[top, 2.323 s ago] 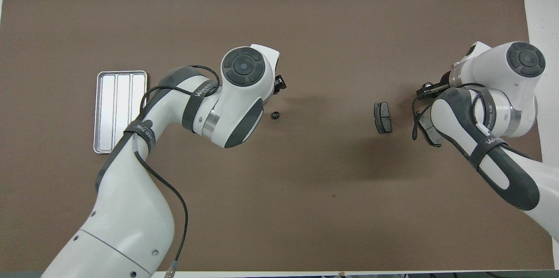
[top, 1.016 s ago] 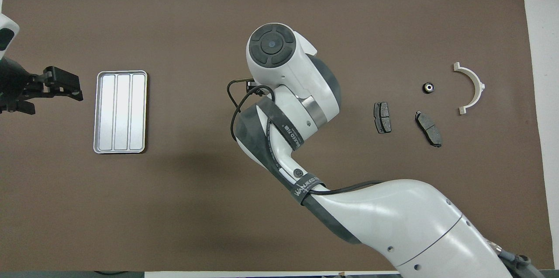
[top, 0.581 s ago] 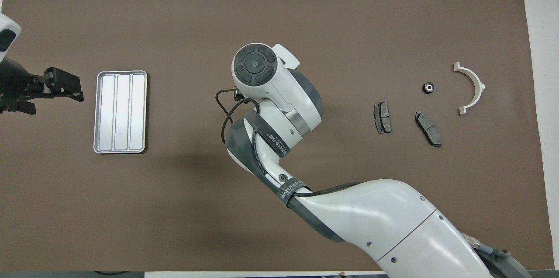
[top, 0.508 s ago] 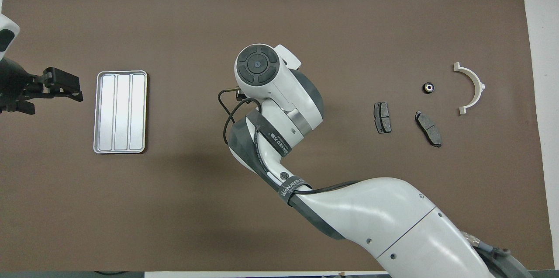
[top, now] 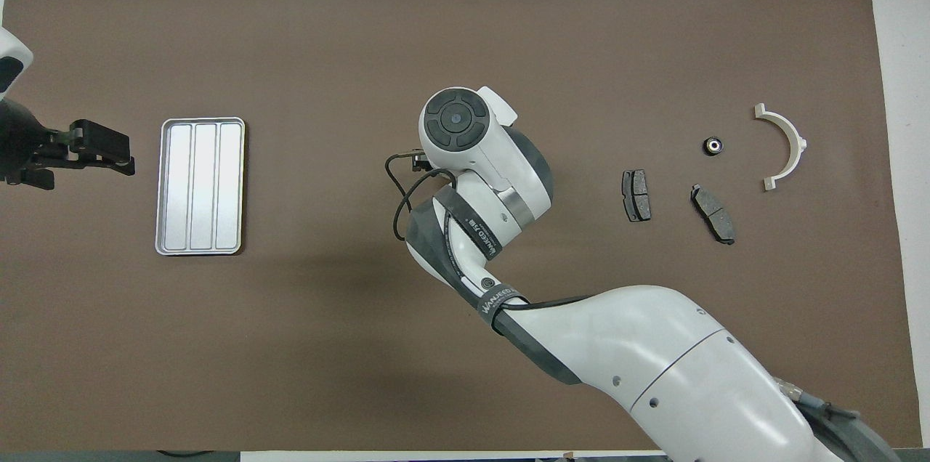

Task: Place bearing gear from tray to pile
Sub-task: 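Grasp the second gear at mid-table with the right gripper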

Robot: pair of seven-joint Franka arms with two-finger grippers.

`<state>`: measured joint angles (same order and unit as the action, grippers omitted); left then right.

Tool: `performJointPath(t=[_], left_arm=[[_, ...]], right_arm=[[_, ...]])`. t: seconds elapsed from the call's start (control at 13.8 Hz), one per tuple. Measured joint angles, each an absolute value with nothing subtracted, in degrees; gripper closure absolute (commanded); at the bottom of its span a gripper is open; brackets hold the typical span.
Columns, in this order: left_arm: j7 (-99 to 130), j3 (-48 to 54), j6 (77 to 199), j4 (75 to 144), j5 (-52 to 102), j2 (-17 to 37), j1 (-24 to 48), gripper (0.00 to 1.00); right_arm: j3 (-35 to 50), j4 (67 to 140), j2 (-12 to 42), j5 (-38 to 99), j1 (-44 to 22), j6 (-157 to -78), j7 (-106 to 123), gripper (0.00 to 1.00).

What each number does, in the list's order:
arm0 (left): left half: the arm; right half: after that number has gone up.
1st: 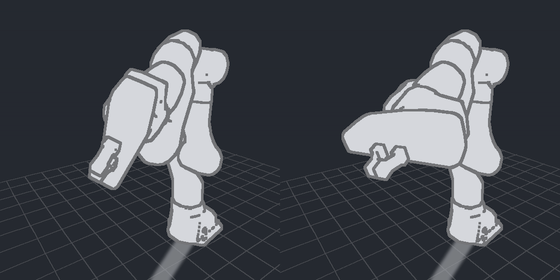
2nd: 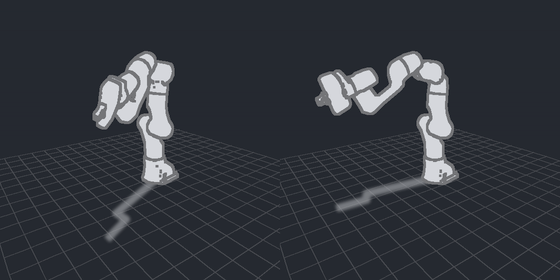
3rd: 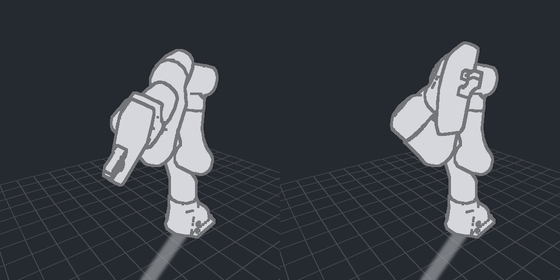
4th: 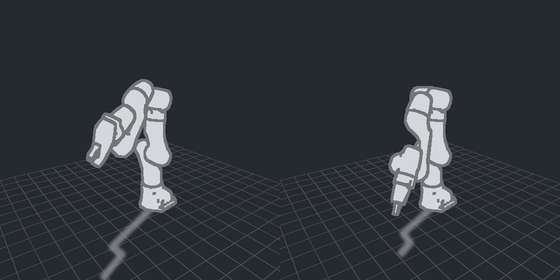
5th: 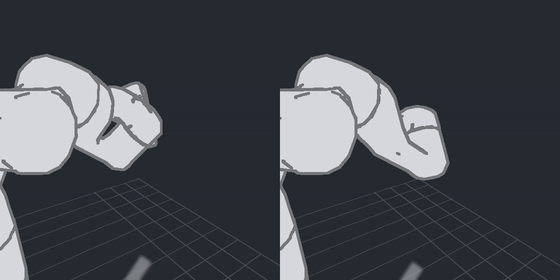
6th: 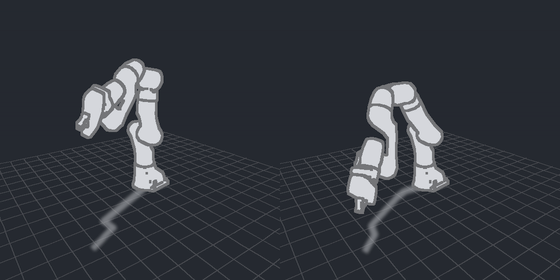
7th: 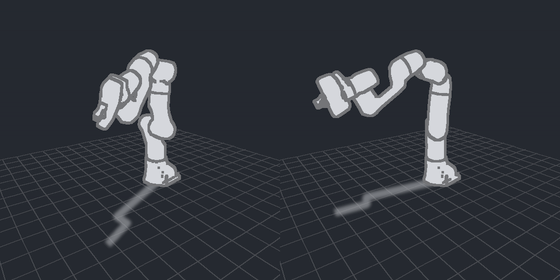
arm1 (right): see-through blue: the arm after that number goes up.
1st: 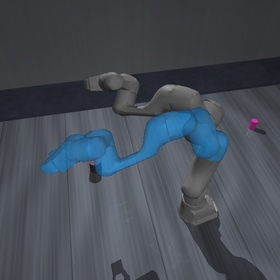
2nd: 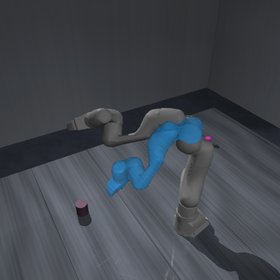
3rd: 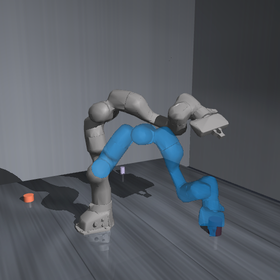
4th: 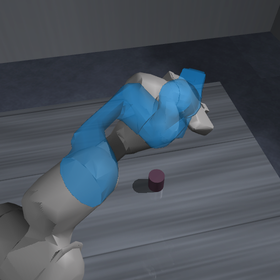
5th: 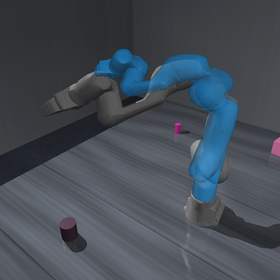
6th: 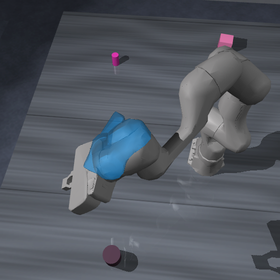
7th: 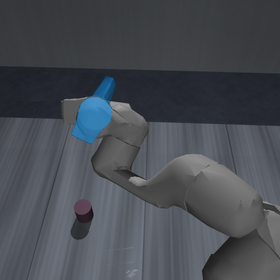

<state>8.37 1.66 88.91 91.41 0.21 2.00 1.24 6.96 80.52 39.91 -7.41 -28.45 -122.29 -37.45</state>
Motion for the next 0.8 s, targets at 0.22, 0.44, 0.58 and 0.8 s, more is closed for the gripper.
performJointPath(t=[0.22,0.44,0.58,0.8], left_arm=[[8.0,1.8,88.9,90.9,0.2,2.0,1.2,0.0],[8.0,2.2,89.0,90.1,0.2,2.0,1.2,0.0],[8.0,2.5,89.0,90.1,0.2,2.0,1.2,0.0],[7.9,2.5,89.0,90.1,0.2,2.0,1.2,0.0]], right_arm=[[7.0,82.5,38.7,-7.4,-28.6,-122.3,-37.5,0.0],[7.2,83.6,38.0,-6.7,-28.7,-122.3,-37.5,0.0],[7.2,84.1,37.9,-6.6,-28.7,-122.6,-37.5,0.0],[7.2,84.3,37.9,-5.8,-28.7,-123.1,-37.5,0.0]])
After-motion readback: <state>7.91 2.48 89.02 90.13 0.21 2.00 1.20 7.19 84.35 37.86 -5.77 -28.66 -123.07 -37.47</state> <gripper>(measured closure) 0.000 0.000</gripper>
